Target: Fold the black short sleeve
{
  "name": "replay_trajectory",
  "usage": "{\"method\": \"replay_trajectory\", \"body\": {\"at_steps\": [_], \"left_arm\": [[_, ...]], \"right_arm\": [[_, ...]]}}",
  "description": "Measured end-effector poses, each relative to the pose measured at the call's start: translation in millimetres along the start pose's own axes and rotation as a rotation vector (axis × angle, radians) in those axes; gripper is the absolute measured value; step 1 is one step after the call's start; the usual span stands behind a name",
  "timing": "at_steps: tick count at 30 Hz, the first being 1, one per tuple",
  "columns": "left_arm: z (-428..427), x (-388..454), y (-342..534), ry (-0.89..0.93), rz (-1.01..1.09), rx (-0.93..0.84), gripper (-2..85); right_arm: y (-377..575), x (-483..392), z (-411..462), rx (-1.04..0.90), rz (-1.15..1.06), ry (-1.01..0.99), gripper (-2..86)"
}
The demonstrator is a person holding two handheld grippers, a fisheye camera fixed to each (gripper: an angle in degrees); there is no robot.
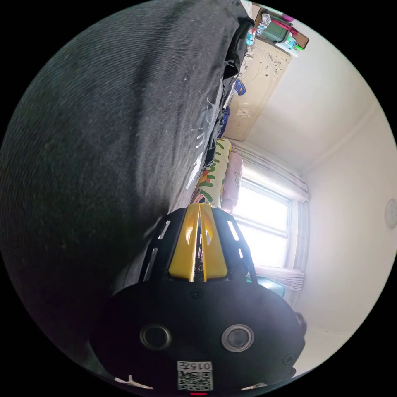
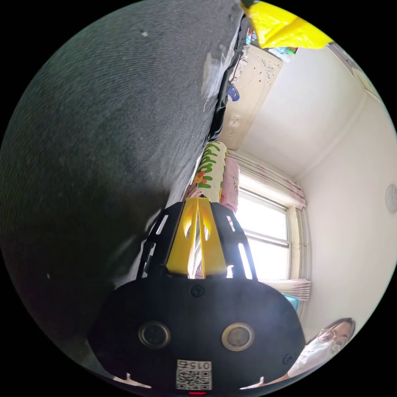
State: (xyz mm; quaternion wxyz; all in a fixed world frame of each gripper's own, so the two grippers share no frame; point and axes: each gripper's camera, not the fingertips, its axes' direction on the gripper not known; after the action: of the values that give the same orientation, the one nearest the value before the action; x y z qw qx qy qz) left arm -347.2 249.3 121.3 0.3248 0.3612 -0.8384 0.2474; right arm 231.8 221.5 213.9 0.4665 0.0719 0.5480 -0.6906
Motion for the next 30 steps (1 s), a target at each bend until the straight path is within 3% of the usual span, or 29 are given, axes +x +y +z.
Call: {"method": "replay_trajectory", "body": {"at_steps": [16,18,21,24,26,27,29,30], "left_arm": [[-154.1,-11.6,-60.4,0.0,0.002,0.034,-0.9],[-171.2,-19.8,-66.5,-0.003,0.001,0.036,-0.9],[-198.6,-35.9,-77.6,0.006,0.016,0.003,-0.9],[-229.0,-31.3,-82.9,0.006,0.19,-0.006,-0.7],[-245.4,4.7,-66.6,-0.192,0.453,0.043,-0.6],[-247.3,14.7,-60.9,-0.237,0.522,0.056,-0.6],[-249.1,51.3,-32.0,-0.435,0.833,0.137,-0.6],[-248.5,57.5,-24.7,-0.488,0.906,0.162,-0.6]], "right_arm": [[9.0,163.6,-151.3,0.006,0.002,-0.008,-1.0],[21.7,194.6,-172.3,0.099,0.037,-0.048,-1.0],[50.5,298.5,-192.4,0.228,0.336,-0.275,-1.0],[98.0,430.5,-170.5,0.326,0.738,-0.622,-1.0],[156.6,519.3,-135.1,0.619,0.99,-0.964,-0.9],[169.7,535.1,-125.8,0.732,1.021,-1.029,-0.9],[211.5,577.9,-84.1,1.263,1.11,-1.242,-0.8],[218.0,584.9,-74.1,1.373,1.111,-1.265,-0.8]]}}
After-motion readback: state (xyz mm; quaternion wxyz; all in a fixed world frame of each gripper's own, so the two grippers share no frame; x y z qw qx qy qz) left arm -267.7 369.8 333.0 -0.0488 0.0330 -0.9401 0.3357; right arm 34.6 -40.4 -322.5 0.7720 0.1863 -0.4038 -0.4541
